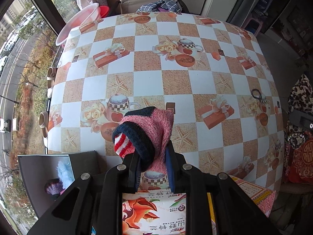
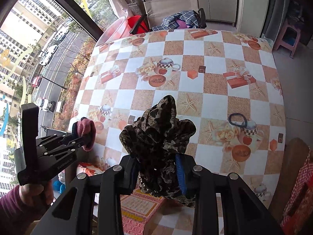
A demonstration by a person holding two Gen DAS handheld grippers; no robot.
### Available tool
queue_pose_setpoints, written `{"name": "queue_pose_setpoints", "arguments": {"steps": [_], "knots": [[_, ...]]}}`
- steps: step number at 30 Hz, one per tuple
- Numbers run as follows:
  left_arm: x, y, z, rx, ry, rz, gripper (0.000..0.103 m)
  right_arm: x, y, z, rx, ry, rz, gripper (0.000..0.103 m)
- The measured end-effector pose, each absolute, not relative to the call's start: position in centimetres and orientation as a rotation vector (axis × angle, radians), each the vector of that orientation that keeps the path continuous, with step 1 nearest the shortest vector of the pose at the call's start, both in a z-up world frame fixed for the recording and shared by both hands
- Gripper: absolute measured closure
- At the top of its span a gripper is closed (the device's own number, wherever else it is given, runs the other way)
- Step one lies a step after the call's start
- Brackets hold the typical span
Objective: Organize soft objects
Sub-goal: 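Lift the pink hat and leopard scrunchie and carry them over the white box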
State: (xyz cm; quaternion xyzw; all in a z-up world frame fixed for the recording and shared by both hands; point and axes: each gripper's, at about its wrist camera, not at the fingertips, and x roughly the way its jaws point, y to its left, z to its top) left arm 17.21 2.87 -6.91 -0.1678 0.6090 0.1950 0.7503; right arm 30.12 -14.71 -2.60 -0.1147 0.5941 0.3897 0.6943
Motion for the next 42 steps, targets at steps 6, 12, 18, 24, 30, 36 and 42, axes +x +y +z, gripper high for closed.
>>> {"name": "queue_pose_setpoints", "arguments": {"steps": [6, 12, 18, 24, 30, 36, 42], "knots": [[16.4, 2.2, -5.8, -0.357, 1.309, 0.389, 0.079, 26.6, -16.8, -0.4, -0.227, 1.332, 0.866, 0.069], [15.6, 1.9, -4.7, -0.357, 1.284, 0.357, 0.079, 22.4, -18.7, 0.6, -0.245, 1.359, 0.859, 0.069], [14.5, 1.7, -3.4, -0.358, 1.261, 0.328, 0.079, 18.5, -19.9, 1.1, -0.271, 1.377, 0.855, 0.069], [13.6, 1.9, -2.7, -0.360, 1.246, 0.316, 0.079, 14.6, -20.2, 1.2, -0.294, 1.414, 0.875, 0.069], [12.9, 1.9, -2.0, -0.358, 1.230, 0.294, 0.079, 11.3, -20.4, 1.2, -0.349, 1.425, 0.881, 0.069], [12.2, 1.6, -1.7, -0.355, 1.223, 0.267, 0.079, 9.6, -21.3, 1.2, -0.346, 1.440, 0.848, 0.069], [11.0, 1.5, -0.6, -0.365, 1.192, 0.249, 0.079, 7.6, -21.2, 1.1, -0.346, 1.458, 0.847, 0.069]]}}
